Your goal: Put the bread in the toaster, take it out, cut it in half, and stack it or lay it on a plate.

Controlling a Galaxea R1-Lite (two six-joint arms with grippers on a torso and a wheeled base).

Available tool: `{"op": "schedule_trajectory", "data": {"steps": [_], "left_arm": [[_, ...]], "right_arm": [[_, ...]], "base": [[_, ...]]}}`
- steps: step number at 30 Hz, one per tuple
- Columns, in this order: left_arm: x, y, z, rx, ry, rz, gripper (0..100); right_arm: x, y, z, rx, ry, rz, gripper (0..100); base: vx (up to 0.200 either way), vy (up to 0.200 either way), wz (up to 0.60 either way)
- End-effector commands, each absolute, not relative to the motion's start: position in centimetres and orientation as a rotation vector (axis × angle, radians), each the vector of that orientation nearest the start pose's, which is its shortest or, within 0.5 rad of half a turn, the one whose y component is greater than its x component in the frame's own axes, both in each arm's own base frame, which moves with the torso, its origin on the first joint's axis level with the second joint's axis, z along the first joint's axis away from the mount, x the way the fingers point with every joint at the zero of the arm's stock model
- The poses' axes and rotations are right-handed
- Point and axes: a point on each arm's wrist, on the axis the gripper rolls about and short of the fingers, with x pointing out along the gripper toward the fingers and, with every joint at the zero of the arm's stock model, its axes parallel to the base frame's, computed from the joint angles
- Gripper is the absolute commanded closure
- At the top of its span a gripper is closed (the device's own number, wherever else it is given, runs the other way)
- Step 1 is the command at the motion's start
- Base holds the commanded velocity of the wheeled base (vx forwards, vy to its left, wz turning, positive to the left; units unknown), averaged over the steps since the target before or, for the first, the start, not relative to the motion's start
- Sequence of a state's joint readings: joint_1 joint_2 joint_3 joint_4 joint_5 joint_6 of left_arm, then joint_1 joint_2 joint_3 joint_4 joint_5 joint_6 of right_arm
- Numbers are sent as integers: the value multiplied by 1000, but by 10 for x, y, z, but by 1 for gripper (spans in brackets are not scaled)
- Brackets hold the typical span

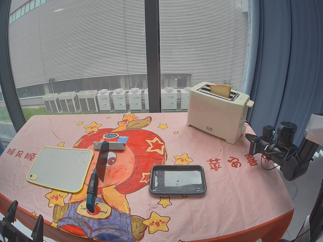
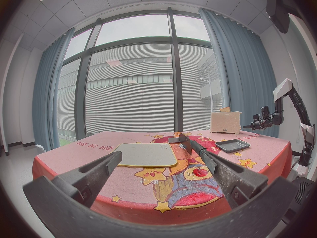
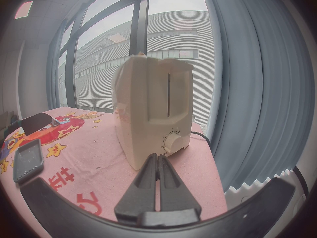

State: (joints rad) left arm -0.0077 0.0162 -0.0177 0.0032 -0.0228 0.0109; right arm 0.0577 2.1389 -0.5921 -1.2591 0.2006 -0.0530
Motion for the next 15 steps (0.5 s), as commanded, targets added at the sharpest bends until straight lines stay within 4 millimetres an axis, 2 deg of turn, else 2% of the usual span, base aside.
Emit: {"op": "schedule_trajectory", "data": {"steps": [1,2,4,9,10,15], "left_arm": [[-23,0,75,11,3,-31,0],[-23,0,75,11,3,-31,0],[-23,0,75,11,3,-31,0],[-23,0,75,11,3,-31,0],[-23,0,75,11,3,-31,0],[-23,0,75,11,3,-31,0]], "right_arm": [[316,23,73,-38,249,265,100],[303,23,81,-45,240,267,100],[292,22,90,-47,223,267,100],[274,22,107,-50,188,271,100],[274,22,107,-50,188,271,0],[261,22,116,-41,163,280,0]], "base": [[0,0,0],[0,0,0],[0,0,0],[0,0,0],[0,0,0],[0,0,0]]}}
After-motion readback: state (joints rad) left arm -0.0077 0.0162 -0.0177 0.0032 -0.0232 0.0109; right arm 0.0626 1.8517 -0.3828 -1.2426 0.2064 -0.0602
